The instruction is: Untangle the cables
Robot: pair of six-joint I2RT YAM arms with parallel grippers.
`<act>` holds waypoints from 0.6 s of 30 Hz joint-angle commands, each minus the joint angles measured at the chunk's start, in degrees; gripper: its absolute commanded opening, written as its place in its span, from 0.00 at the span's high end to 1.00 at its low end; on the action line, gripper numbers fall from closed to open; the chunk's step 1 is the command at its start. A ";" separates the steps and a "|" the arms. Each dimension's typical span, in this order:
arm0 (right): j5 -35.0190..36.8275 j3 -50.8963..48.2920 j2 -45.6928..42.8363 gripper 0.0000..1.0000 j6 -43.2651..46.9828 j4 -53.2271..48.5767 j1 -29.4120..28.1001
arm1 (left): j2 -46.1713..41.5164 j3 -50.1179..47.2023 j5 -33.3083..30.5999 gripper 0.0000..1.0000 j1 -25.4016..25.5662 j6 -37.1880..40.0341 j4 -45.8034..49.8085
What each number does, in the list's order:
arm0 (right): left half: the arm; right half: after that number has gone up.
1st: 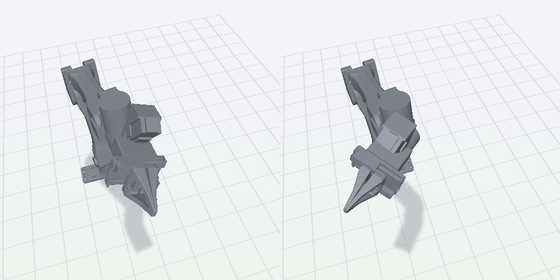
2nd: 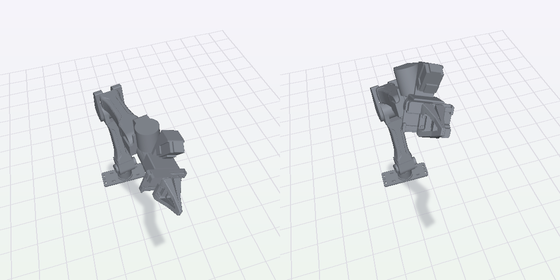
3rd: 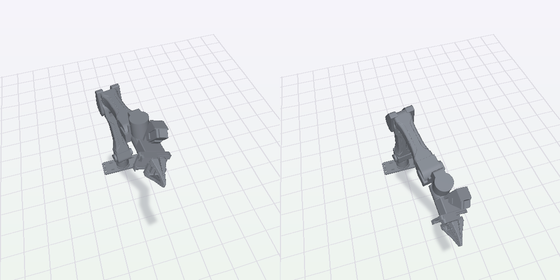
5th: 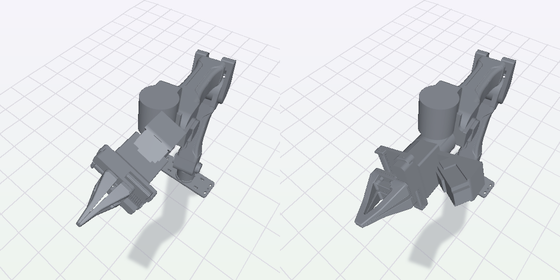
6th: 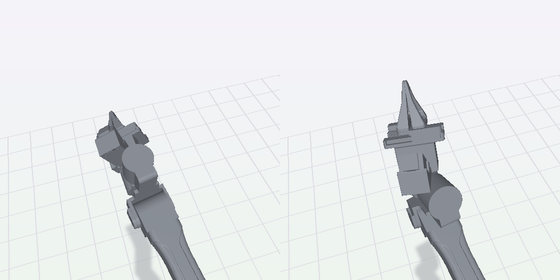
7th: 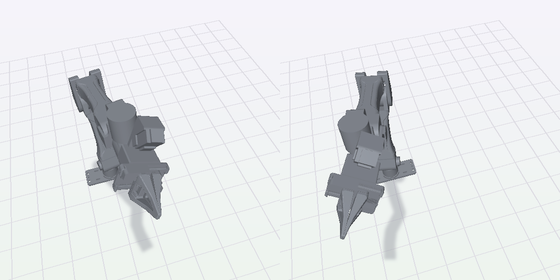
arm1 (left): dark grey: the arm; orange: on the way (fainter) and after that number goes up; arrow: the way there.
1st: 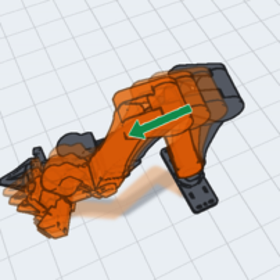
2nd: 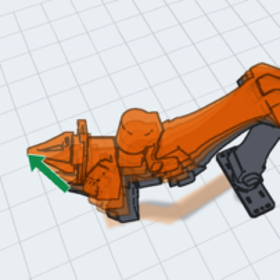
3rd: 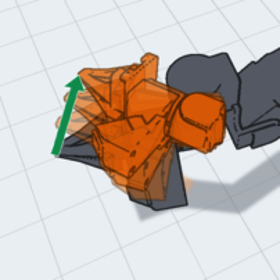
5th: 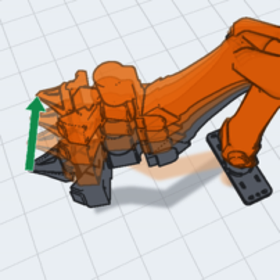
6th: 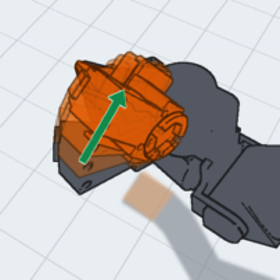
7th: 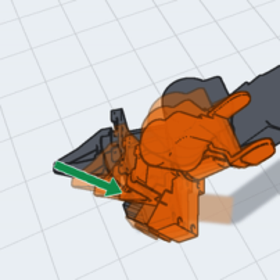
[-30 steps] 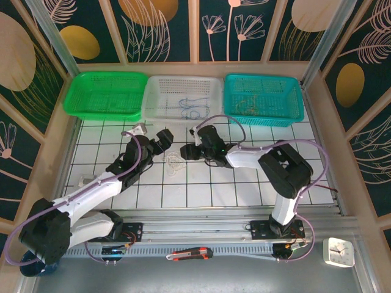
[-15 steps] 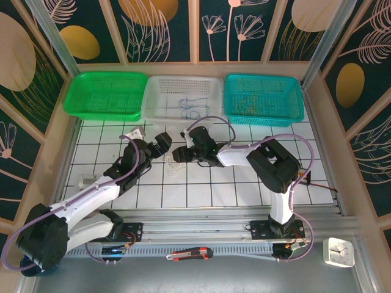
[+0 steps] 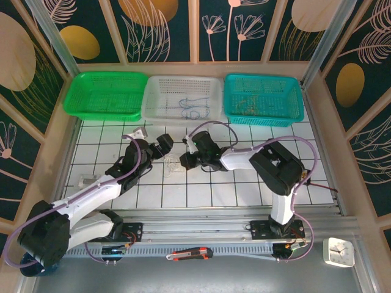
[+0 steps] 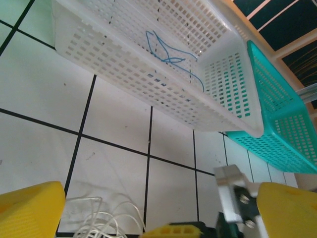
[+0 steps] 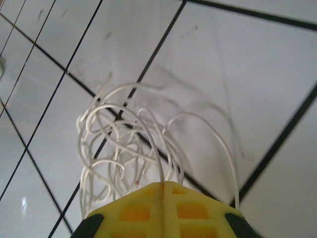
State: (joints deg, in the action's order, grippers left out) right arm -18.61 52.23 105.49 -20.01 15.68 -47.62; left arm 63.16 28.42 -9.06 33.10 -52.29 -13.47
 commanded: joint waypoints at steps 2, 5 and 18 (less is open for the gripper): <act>0.13 -4.94 -6.93 1.00 -1.45 1.57 0.07 | 2.23 0.45 3.33 0.01 -0.32 3.38 -1.41; 1.91 -7.80 -10.65 1.00 -2.59 1.98 0.15 | 4.25 1.66 6.73 0.01 -0.33 5.10 -1.11; 3.93 -9.10 -18.98 1.00 -5.16 4.51 1.42 | 6.91 2.56 12.36 0.03 -0.32 6.55 -2.23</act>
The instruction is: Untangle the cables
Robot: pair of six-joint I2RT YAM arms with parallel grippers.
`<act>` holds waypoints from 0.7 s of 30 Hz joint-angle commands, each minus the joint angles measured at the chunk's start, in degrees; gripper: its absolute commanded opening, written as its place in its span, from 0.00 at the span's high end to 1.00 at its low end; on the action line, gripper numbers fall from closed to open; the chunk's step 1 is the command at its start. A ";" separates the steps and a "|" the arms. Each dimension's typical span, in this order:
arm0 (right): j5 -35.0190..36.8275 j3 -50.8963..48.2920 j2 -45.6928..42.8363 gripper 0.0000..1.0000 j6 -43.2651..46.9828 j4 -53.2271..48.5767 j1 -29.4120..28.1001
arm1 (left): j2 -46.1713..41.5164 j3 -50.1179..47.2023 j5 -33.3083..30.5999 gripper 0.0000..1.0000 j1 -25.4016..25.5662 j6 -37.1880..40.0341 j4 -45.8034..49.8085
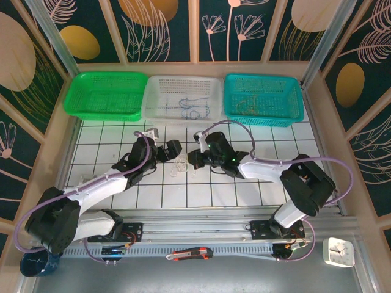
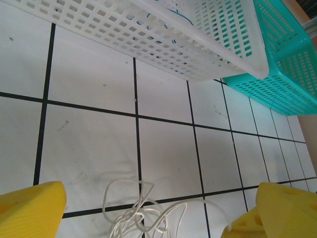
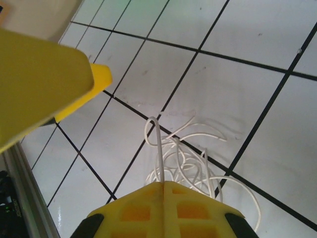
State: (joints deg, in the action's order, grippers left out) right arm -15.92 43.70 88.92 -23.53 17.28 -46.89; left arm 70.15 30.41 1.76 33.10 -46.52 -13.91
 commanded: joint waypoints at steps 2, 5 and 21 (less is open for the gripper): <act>0.11 -1.34 -3.47 1.00 -2.62 4.60 1.34 | -0.51 0.23 1.34 0.03 -0.33 0.55 -1.94; -0.92 -2.80 -4.98 1.00 -3.87 7.48 2.39 | -1.32 -0.57 1.31 0.03 -0.32 0.45 -2.71; -5.34 -4.37 -0.14 1.00 -6.27 11.46 4.59 | -0.64 -2.20 10.52 0.25 -0.32 -5.86 -11.02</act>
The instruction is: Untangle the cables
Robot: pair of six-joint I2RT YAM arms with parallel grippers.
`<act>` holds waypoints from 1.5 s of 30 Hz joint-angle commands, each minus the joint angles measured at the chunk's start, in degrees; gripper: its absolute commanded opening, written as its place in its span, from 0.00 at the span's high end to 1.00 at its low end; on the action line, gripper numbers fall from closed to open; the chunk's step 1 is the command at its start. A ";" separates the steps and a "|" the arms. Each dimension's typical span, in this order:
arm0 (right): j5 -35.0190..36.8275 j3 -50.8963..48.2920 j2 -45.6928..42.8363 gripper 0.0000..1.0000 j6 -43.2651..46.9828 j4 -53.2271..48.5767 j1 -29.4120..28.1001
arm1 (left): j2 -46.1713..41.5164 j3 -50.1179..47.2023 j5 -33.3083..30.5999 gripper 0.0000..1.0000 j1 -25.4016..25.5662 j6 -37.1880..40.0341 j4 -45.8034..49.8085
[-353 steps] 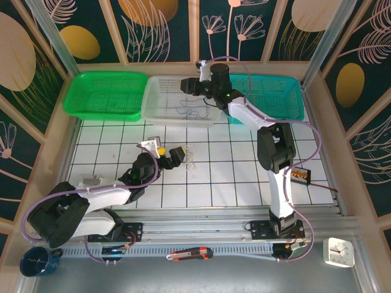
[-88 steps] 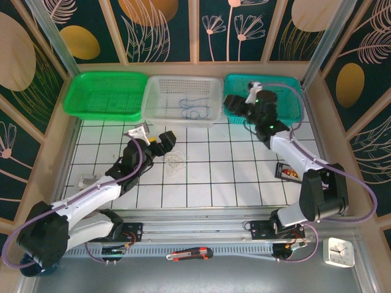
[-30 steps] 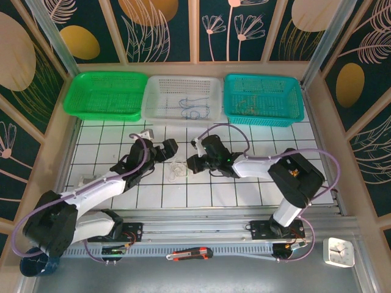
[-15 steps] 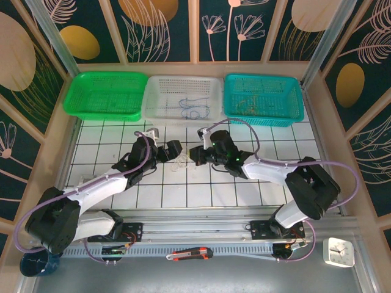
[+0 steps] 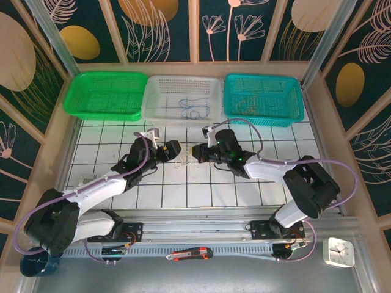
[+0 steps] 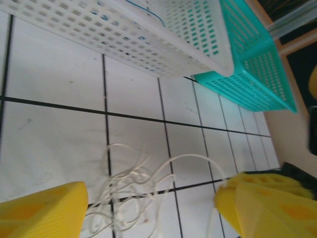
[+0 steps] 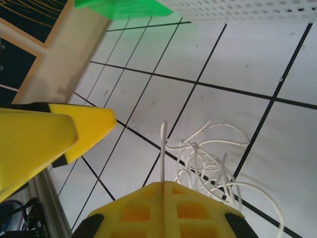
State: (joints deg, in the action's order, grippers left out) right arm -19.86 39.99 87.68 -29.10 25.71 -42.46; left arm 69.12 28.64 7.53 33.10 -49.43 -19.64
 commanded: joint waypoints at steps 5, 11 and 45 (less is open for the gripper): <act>-1.81 -0.61 1.68 1.00 -0.59 3.14 0.09 | 1.32 -0.20 6.07 0.35 -0.32 -3.37 -5.97; -1.72 -0.61 1.61 1.00 -0.48 2.78 0.09 | 3.33 -2.25 5.12 0.43 -0.32 -6.42 -7.48; 7.46 -8.48 6.97 1.00 2.65 1.39 0.09 | 17.08 9.94 1.05 0.63 -0.32 12.86 6.09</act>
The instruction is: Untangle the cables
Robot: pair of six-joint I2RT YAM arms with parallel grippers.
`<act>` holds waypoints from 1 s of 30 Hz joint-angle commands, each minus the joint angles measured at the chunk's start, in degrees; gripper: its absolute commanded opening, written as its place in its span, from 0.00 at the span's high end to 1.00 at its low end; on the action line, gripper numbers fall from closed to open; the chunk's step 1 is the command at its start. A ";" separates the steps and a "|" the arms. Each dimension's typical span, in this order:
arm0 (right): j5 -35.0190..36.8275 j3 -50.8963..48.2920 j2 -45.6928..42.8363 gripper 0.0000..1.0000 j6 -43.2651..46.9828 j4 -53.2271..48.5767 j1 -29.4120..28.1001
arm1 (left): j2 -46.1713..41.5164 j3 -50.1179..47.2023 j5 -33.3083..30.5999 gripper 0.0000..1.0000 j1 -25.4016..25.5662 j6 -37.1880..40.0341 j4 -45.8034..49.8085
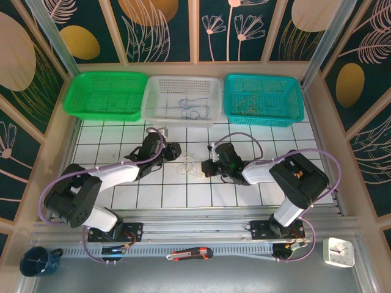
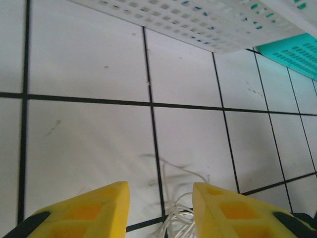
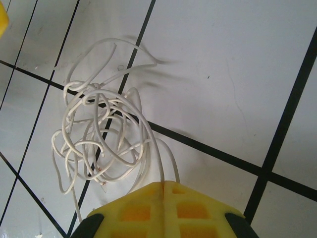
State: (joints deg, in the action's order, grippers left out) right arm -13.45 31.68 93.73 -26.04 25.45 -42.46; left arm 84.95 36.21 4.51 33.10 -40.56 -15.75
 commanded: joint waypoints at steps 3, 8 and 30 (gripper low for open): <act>0.97 0.08 1.22 1.00 -0.50 1.70 0.08 | 3.16 4.15 6.78 0.66 -0.14 5.14 3.37; 0.97 0.27 1.20 1.00 -0.60 1.49 0.01 | 5.76 7.11 6.78 0.68 1.68 7.55 6.21; 0.88 0.84 1.47 1.00 -0.50 1.97 -0.27 | 15.66 19.17 -3.34 0.67 7.74 12.78 16.98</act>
State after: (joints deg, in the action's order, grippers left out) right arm -13.34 31.73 94.41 -26.06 25.58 -42.46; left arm 99.24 54.00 2.22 40.53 -28.97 -0.91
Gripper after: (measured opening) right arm 0.052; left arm 0.329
